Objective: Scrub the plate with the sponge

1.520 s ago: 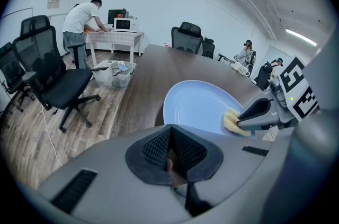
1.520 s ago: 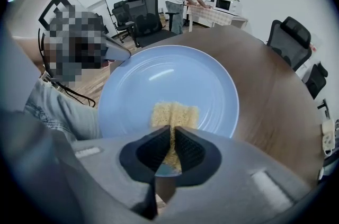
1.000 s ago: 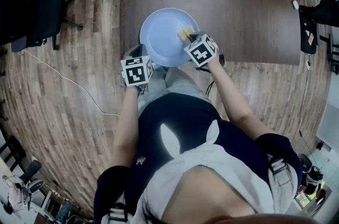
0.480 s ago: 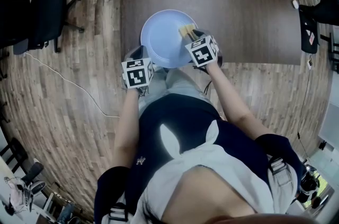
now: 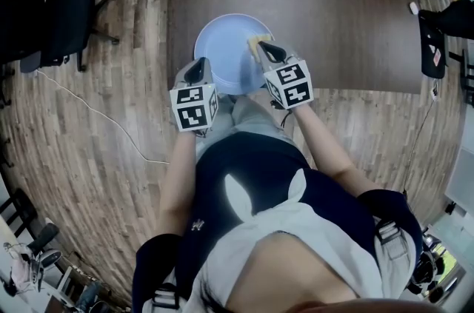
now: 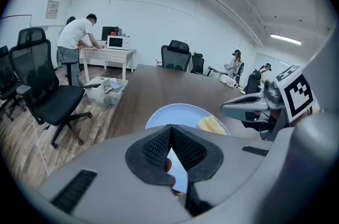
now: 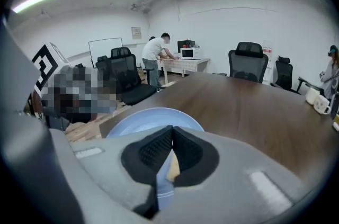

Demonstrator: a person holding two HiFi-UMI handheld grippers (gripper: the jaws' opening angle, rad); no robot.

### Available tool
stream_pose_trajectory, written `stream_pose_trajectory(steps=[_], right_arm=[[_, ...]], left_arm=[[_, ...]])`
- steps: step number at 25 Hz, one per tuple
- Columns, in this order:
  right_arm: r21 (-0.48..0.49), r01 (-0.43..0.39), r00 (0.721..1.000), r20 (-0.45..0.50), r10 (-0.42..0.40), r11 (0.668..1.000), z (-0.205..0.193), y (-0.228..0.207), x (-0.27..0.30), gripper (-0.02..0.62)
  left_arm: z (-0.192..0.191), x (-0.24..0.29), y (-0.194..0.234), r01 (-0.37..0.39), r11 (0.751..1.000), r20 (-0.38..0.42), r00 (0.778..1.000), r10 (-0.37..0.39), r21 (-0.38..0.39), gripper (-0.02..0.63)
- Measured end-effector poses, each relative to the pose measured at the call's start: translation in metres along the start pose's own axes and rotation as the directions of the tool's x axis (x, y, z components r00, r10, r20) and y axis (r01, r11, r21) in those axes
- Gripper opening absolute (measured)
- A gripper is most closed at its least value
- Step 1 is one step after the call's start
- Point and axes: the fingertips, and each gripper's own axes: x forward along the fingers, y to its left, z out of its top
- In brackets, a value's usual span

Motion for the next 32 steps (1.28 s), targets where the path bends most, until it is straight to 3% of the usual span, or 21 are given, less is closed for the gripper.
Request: stream_pose_trajectory(steps=[6, 10, 17, 32], right_arm=[[-0.01, -0.189, 0.974, 0.123, 0.189, 0.982, 0.03, 0.043, -0.032, 0.0], [-0.03, -0.242, 0.962, 0.126, 0.243, 0.97, 0.036, 0.052, -0.05, 0.0], [-0.075, -0.259, 0.958, 0.103, 0.266, 0.963, 0.043, 0.06, -0.079, -0.002], [-0.086, -0.278, 0.959, 0.031, 0.282, 0.957, 0.028, 0.052, -0.072, -0.002]], left_arm=[[0.025, -0.02, -0.039, 0.04, 0.999, 0.083, 0.996, -0.042, 0.026, 0.008], [0.044, -0.035, -0.063, 0.04, 0.998, 0.147, 0.988, -0.047, 0.052, 0.008], [0.057, -0.059, -0.093, 0.067, 0.996, 0.169, 0.983, -0.076, 0.06, 0.008], [0.039, -0.045, -0.106, 0.077, 0.997, 0.092, 0.993, -0.079, 0.032, 0.008]])
